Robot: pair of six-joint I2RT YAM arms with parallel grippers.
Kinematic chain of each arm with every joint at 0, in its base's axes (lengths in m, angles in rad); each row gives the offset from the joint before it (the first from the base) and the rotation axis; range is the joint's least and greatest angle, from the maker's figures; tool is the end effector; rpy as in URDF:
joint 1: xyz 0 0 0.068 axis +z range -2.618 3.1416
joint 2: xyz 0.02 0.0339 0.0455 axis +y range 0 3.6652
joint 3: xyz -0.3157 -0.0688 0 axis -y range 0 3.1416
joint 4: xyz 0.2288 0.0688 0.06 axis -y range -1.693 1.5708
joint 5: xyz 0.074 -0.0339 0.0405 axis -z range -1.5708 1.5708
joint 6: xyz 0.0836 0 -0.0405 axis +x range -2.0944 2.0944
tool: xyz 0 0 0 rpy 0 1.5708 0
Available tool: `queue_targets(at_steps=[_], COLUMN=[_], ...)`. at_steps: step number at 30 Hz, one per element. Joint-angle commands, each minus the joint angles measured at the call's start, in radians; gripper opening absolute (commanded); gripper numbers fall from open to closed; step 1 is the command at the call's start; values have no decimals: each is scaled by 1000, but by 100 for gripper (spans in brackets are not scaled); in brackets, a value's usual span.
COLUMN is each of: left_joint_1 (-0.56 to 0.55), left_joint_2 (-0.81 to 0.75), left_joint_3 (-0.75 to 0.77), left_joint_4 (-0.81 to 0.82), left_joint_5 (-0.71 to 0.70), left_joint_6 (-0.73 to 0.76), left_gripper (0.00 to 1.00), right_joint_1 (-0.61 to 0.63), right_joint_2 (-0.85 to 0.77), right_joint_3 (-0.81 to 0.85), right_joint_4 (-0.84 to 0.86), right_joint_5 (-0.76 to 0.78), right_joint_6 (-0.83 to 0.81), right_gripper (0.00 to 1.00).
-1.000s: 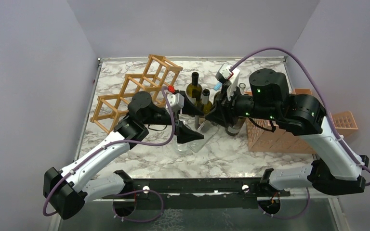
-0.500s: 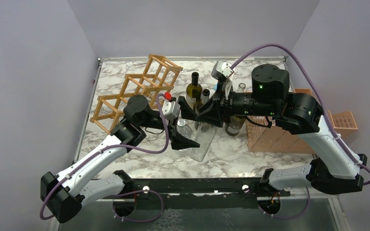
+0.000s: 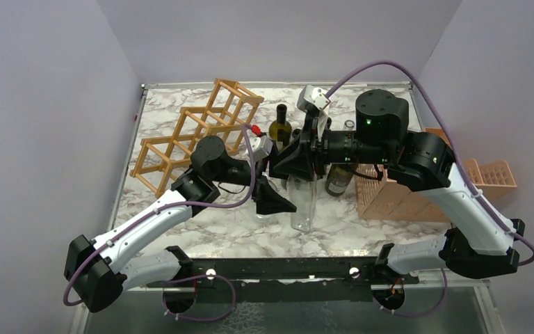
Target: Put the wine bottle on the wine rack
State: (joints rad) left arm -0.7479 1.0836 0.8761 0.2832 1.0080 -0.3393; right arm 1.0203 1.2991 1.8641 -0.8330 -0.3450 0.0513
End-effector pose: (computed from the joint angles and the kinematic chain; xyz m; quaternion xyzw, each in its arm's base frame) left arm 0.1181 -0.2060 0.4130 0.4676 0.5111 -0.6131 0.3798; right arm 0.1033 0.2224 0.5504 -0.4570 0.6448 0.4223 0.4439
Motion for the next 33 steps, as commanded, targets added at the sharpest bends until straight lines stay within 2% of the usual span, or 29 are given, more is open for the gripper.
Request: queue_targets(at_steps=[1,5,7,15,23,29,30,33], left_joint_1=[-33,-53,-60,-76,-77,-85,-88,-96], left_joint_2=[1,-5,-6,8,-21,-5,0,2], left_joint_3=[-26,-79,-96,-107,-117,-114,-112,-103], left_joint_4=[185,265,301,379,384,387,387,388], left_joint_5=[-132,-225,-229,-189,-155,-141,-140,-131], left_joint_6=[-135,-151,-149,-138,-91,-114,-115,-103], left_gripper=[99,99,99,99,99,98,97,73], right_joint_1=[4,4,3,4,4,4,4,4], right_joint_2=[-4,-12,-15,-22,-39,-46,-49,-59], right_joint_3=[0,-16,-18,-29,-50,-59,-63,-75], right_joint_4=[124,152,156,160,171,206,216,233], right_joint_5=[-26,-15,-17,-19,-8,-24,-25,-26], right_joint_6=[44,55,56,56,57,64,66,68], right_gripper=[1,1,1,1,1,1,1,1])
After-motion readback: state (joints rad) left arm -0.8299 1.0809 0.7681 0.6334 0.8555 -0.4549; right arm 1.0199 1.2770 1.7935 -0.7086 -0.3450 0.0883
